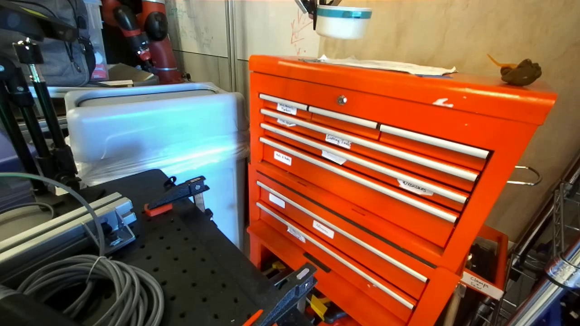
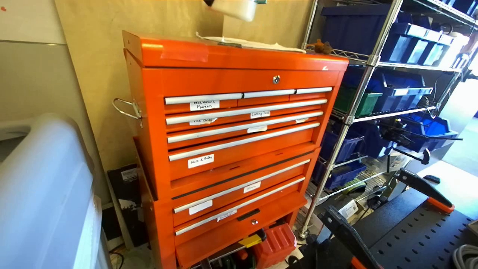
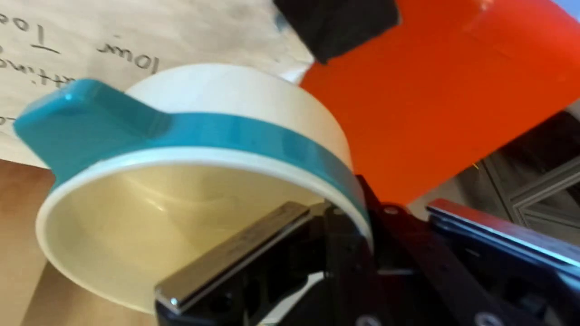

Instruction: Move the white pot to the left

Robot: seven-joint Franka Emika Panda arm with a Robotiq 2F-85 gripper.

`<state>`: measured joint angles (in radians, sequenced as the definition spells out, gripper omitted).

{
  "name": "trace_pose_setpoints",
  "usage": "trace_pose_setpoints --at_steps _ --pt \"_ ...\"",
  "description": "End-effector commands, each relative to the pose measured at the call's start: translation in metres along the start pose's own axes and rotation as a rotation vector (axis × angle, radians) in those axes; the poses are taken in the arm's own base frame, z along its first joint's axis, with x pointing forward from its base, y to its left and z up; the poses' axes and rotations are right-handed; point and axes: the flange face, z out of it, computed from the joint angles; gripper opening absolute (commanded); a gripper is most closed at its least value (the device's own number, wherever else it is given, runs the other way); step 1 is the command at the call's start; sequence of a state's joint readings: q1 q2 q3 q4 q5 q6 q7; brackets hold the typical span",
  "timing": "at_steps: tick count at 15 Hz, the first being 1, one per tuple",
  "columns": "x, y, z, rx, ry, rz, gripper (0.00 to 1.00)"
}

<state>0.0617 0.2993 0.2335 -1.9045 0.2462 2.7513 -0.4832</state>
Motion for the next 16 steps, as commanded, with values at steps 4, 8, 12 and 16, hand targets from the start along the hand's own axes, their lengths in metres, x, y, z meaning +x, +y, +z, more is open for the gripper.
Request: trace_pose_setpoints --at_steps 4,8,12,16 --pt "0.033 -0.07 0.016 0.075 0.042 0.052 0.02" --pt "0.036 -0.092 0.023 0.104 0.036 0.061 0.02" --pt "0.031 -0.098 0.029 0.102 0.016 0.048 0.32" --pt "0.027 -0.101 0.03 0.094 0.002 0.023 0.54"
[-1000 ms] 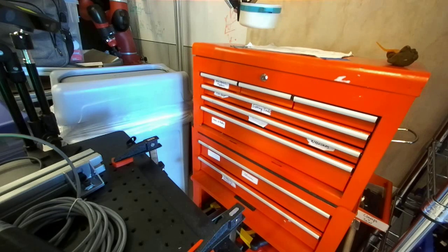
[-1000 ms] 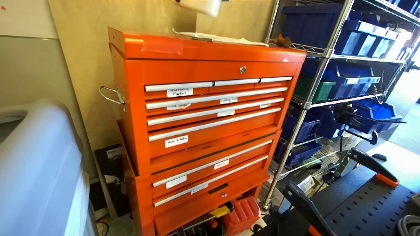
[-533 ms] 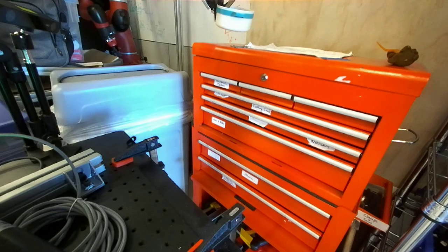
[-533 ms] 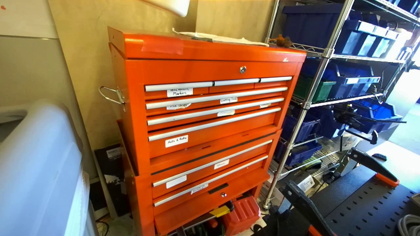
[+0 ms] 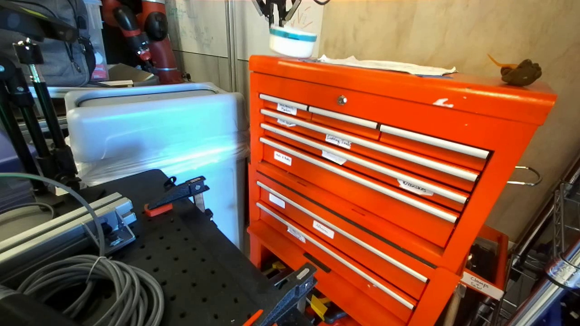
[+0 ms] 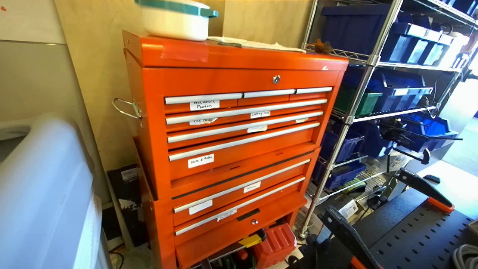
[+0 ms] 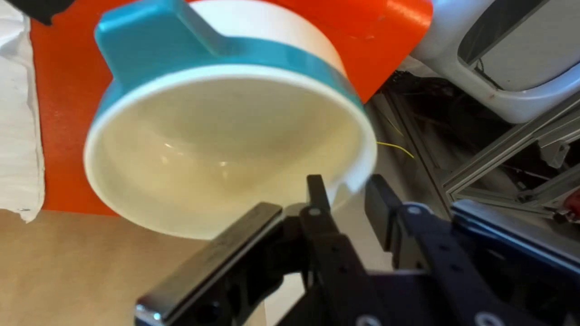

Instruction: Move the white pot to the left

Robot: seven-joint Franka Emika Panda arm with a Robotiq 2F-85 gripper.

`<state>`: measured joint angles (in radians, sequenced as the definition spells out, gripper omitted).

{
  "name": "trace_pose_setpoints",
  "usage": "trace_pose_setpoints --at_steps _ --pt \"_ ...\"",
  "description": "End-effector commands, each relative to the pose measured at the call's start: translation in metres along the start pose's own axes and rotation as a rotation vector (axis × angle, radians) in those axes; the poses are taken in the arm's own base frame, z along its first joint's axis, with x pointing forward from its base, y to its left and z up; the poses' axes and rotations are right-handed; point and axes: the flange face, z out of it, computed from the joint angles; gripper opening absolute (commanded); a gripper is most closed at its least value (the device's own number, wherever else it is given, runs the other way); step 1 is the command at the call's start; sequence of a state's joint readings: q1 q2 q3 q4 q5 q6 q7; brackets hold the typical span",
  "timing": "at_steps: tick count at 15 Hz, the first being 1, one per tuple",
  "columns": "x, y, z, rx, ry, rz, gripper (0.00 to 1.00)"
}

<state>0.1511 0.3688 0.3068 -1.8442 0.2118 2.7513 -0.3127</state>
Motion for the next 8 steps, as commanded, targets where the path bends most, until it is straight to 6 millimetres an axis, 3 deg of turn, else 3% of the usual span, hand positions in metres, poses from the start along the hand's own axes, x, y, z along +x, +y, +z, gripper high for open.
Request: trace_pose_setpoints --at_steps 1,5,8 --pt "0.002 -0.005 -0.001 -0.013 0.008 -0.016 0.6" --pt "0.009 -0.003 -0.017 -0.012 0.018 -0.019 0.9" --pt "0.019 0.001 -0.063 0.001 0.026 -0.006 1.0"
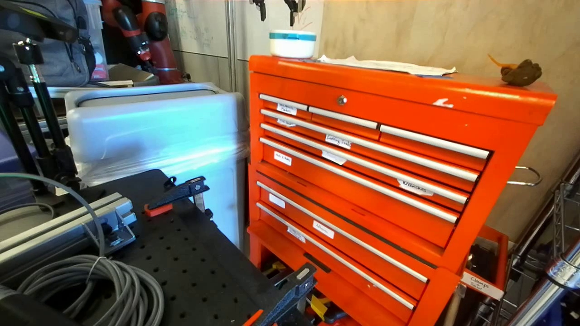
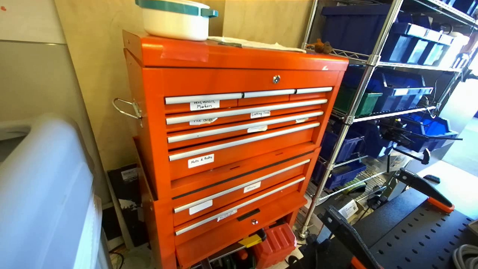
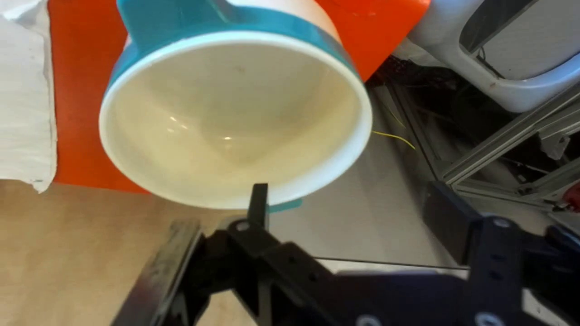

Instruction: Move the white pot to the left

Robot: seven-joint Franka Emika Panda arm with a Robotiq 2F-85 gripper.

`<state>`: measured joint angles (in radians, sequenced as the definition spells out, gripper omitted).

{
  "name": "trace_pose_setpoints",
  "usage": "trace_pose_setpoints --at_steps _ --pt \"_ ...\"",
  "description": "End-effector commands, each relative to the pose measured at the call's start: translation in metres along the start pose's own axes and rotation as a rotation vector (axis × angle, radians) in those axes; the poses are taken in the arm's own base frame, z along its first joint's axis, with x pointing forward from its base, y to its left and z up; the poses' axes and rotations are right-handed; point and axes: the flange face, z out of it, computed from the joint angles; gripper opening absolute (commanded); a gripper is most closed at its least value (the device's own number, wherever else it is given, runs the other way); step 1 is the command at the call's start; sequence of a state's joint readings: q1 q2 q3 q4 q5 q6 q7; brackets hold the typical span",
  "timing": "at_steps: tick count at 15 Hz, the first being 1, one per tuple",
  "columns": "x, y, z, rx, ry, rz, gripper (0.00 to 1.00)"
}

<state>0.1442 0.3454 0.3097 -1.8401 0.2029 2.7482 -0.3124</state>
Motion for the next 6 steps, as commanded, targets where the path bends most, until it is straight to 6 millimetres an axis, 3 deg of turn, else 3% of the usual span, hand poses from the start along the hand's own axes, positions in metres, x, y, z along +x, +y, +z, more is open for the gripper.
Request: trace_pose_setpoints --at_steps 1,3,4,6 --pt "0.013 0.006 -0.067 0.007 -0.003 0.009 1.0" --pt "0.004 0.021 -0.111 -0.042 -0.077 0.083 1.0" --pt "0.016 0.014 -0.066 -0.01 -0.024 0.034 1.0" --pt "0.015 0.023 -0.103 -0.031 -0.054 0.065 1.0"
